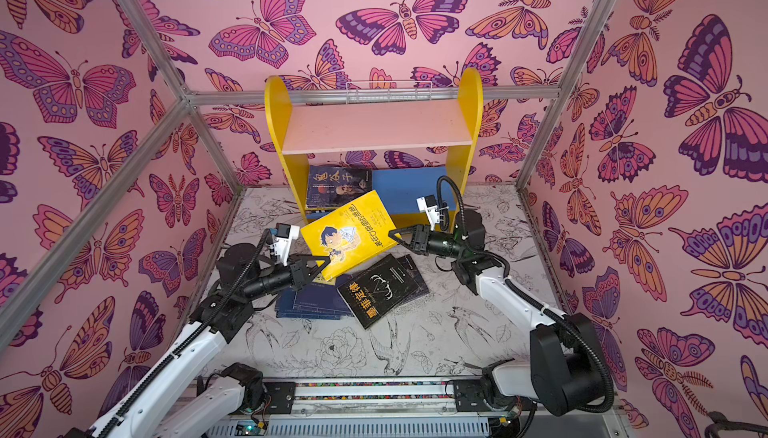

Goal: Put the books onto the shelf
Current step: 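Carry the yellow book onto the blue shelf with the right gripper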

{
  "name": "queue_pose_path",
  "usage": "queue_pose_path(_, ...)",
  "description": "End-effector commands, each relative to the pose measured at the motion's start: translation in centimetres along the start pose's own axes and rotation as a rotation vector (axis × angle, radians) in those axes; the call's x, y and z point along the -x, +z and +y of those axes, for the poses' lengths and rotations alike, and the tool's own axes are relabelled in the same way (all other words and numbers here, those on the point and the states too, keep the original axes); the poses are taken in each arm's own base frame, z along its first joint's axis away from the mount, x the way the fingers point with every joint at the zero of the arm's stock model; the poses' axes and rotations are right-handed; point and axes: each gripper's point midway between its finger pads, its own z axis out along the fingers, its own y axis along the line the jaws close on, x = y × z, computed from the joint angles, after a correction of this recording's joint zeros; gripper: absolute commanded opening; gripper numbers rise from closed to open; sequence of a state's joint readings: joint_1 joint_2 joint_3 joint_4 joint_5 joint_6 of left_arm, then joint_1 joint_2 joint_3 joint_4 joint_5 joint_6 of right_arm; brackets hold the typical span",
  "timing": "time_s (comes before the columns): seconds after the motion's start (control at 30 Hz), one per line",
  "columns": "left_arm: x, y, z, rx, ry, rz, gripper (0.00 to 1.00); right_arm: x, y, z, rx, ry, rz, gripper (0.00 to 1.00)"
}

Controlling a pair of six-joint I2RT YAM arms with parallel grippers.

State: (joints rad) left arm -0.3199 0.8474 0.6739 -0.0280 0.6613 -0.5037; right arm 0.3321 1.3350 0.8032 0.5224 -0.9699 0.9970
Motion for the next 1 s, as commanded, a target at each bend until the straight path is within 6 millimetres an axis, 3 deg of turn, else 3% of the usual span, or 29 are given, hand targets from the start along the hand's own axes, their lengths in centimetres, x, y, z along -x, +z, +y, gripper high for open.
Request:
queue_pose_path(0.0, 0.7, -0.1, 0.1, 0.005, 0.058, -0.037, 0.0, 0.2, -0.1, 2.3, 0.019, -0.092, 0.016, 0.24)
queue_pose_path(0.2, 0.2, -0.1, 0.4, 0.013, 0.063, -0.023, 0.0, 0.6, -0.3, 2.5, -0.021, -0.149, 0.022, 0.3)
queue_pose_path(0.37, -0.2, 0.1, 0.7, 0.021, 0.06, -0.005, 0.0, 1.2, 0.0, 2.6, -0.009, -0.143, 0.013, 0.3)
queue_pose_path(0.43, -0.3, 0.0, 0.9, 0.027, 0.061, 0.001, 0.0, 1.3, 0.1, 2.7, -0.006, -0.143, 0.014, 0.25)
queue_pose_path(0.57, -0.5, 0.0, 1.3, 0.051, 0.059, 0.009, 0.0, 1.5, 0.0, 3.0, -0.001, -0.162, 0.001, 0.0)
queue_pose_path(0.73, -0.1, 0.1, 2.9, 0.135, 0.014, -0.017, 0.02, 2.5, -0.2, 3.0, -0.027, -0.188, -0.055, 0.0)
queue_pose_path(0.77, 0.1, 0.0, 3.9, 0.187, -0.009, -0.034, 0.13, 3.0, -0.2, 2.9, -0.038, -0.197, -0.082, 0.0)
queue_pose_path(0.87, 0.2, -0.8, 7.8, 0.387, -0.091, -0.084, 0.58, 5.0, -0.4, 2.6, -0.07, -0.209, -0.187, 0.0)
queue_pose_path(0.97, -0.2, -2.7, 11.3, 0.597, -0.184, -0.128, 0.66, 7.5, -0.8, 2.6, -0.089, -0.212, -0.313, 0.0)
